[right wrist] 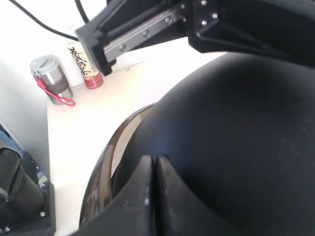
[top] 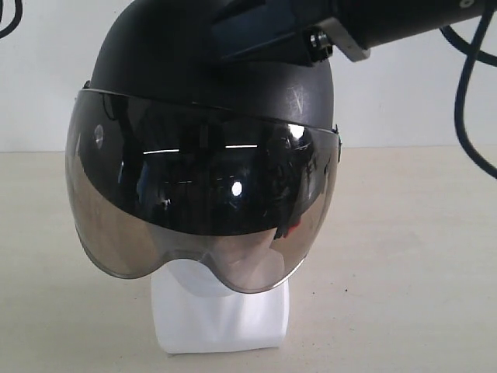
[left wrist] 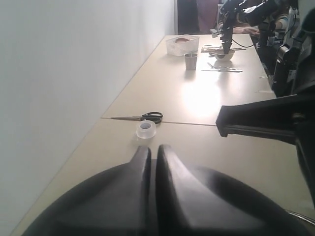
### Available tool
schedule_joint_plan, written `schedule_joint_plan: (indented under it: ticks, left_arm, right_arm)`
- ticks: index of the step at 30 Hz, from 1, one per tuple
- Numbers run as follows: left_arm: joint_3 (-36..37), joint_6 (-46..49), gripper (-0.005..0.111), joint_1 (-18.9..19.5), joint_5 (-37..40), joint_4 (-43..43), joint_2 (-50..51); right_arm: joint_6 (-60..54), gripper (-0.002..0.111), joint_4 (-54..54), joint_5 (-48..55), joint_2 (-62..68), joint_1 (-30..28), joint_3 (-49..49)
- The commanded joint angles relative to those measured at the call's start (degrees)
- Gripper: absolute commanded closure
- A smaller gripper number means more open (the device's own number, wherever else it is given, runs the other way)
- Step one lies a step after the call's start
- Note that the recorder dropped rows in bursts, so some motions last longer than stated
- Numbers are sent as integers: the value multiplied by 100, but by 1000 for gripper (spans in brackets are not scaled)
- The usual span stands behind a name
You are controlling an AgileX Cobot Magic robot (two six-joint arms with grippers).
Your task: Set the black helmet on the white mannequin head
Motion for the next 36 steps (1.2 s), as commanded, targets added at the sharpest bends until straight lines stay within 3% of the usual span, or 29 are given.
schedule_joint_plan:
  ticks: [1, 13, 29, 36]
  left_arm:
    - [-30, 48, 102, 13, -36, -57, 62]
    - [-29, 60, 102, 157, -227, -57, 253]
    - [-29, -35, 102, 164, -249, -57, 264]
    - [-29, -49, 102, 164, -249, -57, 262]
  right_arm:
    - [465, 108, -630, -266, 23, 236, -280]
    - [1295, 108, -1569, 126, 479, 757, -918]
    - [1945, 108, -2096, 734, 527, 772, -906]
    - [2421, 108, -2930, 734, 589, 1253, -906]
